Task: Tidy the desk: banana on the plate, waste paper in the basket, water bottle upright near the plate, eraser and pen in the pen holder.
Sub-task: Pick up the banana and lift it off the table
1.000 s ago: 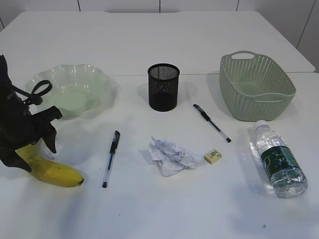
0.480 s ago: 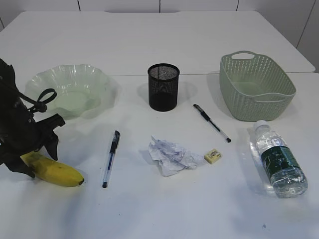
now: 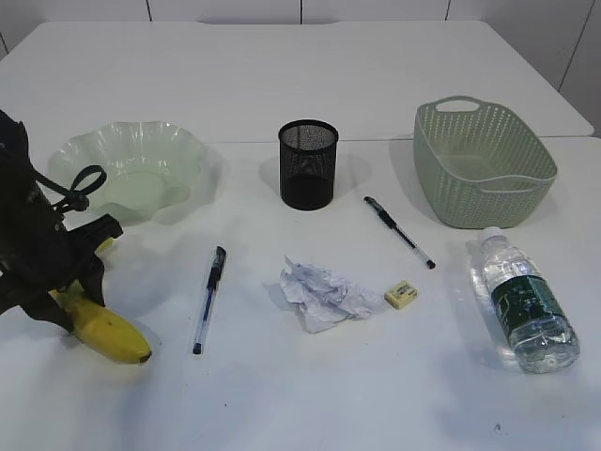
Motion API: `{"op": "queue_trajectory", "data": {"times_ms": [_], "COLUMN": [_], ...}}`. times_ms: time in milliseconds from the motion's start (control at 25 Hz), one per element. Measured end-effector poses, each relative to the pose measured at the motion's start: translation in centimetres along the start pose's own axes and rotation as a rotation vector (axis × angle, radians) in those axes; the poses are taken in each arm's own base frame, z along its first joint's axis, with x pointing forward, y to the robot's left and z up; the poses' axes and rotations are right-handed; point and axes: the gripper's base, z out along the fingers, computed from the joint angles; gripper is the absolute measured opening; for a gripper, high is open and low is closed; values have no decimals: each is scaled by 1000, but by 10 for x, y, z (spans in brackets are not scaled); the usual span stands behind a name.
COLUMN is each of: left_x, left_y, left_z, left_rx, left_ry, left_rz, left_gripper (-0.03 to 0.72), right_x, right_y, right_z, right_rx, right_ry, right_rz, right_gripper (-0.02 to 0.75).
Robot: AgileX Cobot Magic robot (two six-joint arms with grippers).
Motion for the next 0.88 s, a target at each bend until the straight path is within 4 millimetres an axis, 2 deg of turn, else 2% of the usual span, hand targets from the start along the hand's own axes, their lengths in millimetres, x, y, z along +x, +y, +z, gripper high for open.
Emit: {"op": "queue_trajectory", "data": {"times_ms": [240,360,600,880], "left_x": [1,2,3,3], "left_y": [2,4,7,12], "left_z": [-1,-9,-42,-97], "left_rx": [-32,-39,-9,119], "left_ry": [19,21,-19,-133], "left_rz": [-2,2,55,130], "left_gripper": [244,244,244,244], "right_x": [0,0,0,0], "right_y": [0,0,0,0], "right_z": [0,0,0,0], "right_rx": [3,3,4,4], "right_ry": [0,0,-1,-1], "right_rz": [-3,-3,-4,-4], "right_gripper": [580,580,580,580]}}
